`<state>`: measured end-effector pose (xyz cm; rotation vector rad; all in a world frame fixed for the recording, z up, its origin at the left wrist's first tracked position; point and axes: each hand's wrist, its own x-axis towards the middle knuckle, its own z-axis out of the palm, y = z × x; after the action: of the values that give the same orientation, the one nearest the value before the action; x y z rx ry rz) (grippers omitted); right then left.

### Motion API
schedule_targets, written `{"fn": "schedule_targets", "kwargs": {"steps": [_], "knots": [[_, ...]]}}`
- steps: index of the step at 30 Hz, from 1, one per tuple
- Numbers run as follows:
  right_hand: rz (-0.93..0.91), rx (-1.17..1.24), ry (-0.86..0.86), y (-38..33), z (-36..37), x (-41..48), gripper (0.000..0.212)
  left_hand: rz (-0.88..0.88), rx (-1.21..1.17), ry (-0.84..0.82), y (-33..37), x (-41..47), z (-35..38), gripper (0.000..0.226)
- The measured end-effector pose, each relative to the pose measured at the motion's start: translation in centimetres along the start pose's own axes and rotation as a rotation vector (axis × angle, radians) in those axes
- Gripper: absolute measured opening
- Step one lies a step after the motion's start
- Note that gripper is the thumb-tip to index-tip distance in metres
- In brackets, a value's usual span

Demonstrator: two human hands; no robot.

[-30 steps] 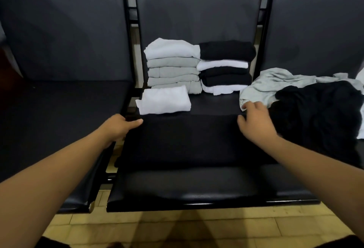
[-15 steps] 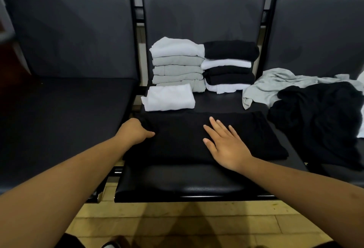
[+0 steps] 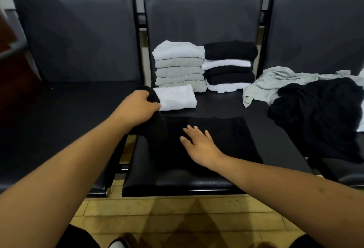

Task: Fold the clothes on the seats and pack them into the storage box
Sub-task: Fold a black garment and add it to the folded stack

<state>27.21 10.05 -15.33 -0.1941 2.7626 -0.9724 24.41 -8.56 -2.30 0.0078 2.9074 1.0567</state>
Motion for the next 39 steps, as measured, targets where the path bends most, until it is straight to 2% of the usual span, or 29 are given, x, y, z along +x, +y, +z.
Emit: {"fn": "schedule_targets", "kwargs": {"steps": [2,5,7,8,10,12,15,16,19,22,25,28,29,31,33,35,39], "knots": [[0.094,0.420,-0.008,-1.3,-0.6,0.5,0.050,0.033,0.025,-0.010,1.7,-0.2,0.9,0.019],[0.232,0.971,0.109,-1.9,-3.8,0.8,0.047,0.097,0.071,-0.050,4.5,-0.3,3.3,0.023],[0.245,1.129,0.137,-0.8,-6.6,0.5,0.052,0.156,0.063,-0.104,6.2,-0.6,5.2,0.028],[0.262,1.150,0.134,0.1,-7.7,0.3,0.055,0.163,-0.023,-0.172,6.7,-0.7,6.0,0.034],[0.370,1.137,0.106,2.3,-8.9,0.0,0.057,0.076,-0.331,-0.415,7.3,-1.2,7.2,0.038],[0.466,1.032,0.061,3.7,-8.8,-0.2,0.059,0.017,-0.423,-0.545,6.7,-1.1,7.8,0.037],[0.477,0.603,0.075,4.7,-7.7,-0.1,0.069,0.025,-0.315,-0.479,4.6,0.0,8.4,0.035],[0.469,0.502,0.102,4.3,-7.5,-0.1,0.063,0.020,-0.287,-0.441,3.8,0.4,8.4,0.032],[0.385,0.484,0.254,3.6,-8.2,0.4,0.029,0.024,-0.159,-0.280,1.8,1.5,8.2,0.023],[0.373,0.485,0.385,4.1,-9.4,0.2,0.019,-0.007,-0.043,-0.152,0.3,2.3,8.1,0.025],[0.536,0.412,0.285,5.5,-9.7,-0.4,0.014,-0.126,0.036,-0.187,-1.2,3.0,8.4,0.026],[0.619,0.351,0.165,5.7,-10.1,-1.1,0.013,-0.283,-0.085,-0.261,-1.7,2.9,8.9,0.036],[0.604,0.276,0.172,5.6,-10.1,-1.1,0.013,-0.306,-0.119,-0.269,-1.5,2.8,9.0,0.035],[0.513,-0.022,0.258,5.3,-10.0,-1.2,0.020,-0.340,-0.176,-0.290,-1.1,2.6,9.2,0.036],[0.313,-0.186,0.414,4.6,-9.6,-1.3,0.024,-0.349,-0.179,-0.318,-0.6,2.3,9.4,0.038],[0.198,-0.059,0.440,3.6,-9.1,-1.2,0.016,-0.361,-0.163,-0.346,-0.2,2.2,9.6,0.029],[0.368,0.397,0.147,1.9,-7.7,-1.1,0.039,-0.399,-0.295,-0.328,0.5,1.9,9.1,0.020]]}}
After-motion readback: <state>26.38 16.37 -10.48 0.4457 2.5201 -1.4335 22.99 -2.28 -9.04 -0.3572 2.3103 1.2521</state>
